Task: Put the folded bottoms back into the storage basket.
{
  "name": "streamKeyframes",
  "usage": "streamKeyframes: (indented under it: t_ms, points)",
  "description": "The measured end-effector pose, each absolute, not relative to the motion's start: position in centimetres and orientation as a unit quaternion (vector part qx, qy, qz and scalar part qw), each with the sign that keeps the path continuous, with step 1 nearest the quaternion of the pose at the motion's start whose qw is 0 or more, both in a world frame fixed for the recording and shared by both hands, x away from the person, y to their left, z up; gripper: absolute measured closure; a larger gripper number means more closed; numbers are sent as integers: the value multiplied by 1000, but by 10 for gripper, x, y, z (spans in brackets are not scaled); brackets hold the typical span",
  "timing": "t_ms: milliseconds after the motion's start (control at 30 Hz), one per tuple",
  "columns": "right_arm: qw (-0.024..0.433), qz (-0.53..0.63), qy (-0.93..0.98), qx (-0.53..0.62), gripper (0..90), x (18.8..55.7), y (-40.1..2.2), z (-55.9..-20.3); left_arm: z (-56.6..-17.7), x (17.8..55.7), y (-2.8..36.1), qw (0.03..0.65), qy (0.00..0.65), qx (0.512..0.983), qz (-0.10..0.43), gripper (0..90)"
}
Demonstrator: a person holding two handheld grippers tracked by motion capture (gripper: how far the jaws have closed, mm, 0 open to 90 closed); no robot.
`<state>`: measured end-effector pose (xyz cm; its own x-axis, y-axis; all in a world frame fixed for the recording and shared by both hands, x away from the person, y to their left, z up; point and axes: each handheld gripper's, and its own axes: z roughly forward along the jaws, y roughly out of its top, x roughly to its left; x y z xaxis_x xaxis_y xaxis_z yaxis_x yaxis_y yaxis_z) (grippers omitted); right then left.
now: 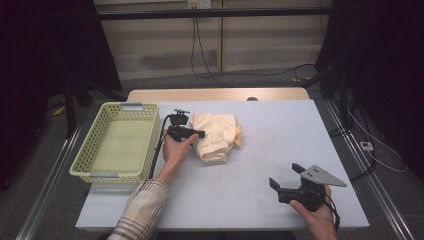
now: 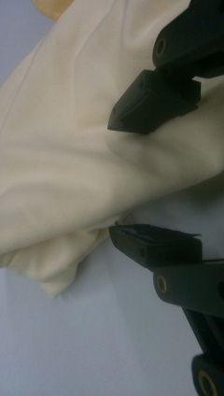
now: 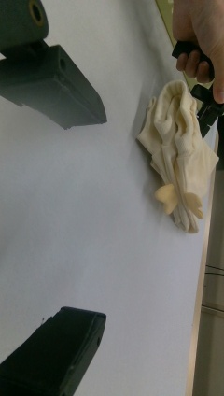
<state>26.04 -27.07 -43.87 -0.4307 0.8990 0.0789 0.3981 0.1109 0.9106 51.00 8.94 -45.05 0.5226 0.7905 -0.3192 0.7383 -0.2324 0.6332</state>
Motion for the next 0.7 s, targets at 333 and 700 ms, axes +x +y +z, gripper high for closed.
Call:
streamKeyframes:
  t_ms: [333,700]
  points:
    - [259,475,703,462,49,261,-270,-439,-452,512,90,372,505,778,32,312]
    - [258,474,704,462,51,261,-268,-439,-451,513,74,363,492,791,10,406]
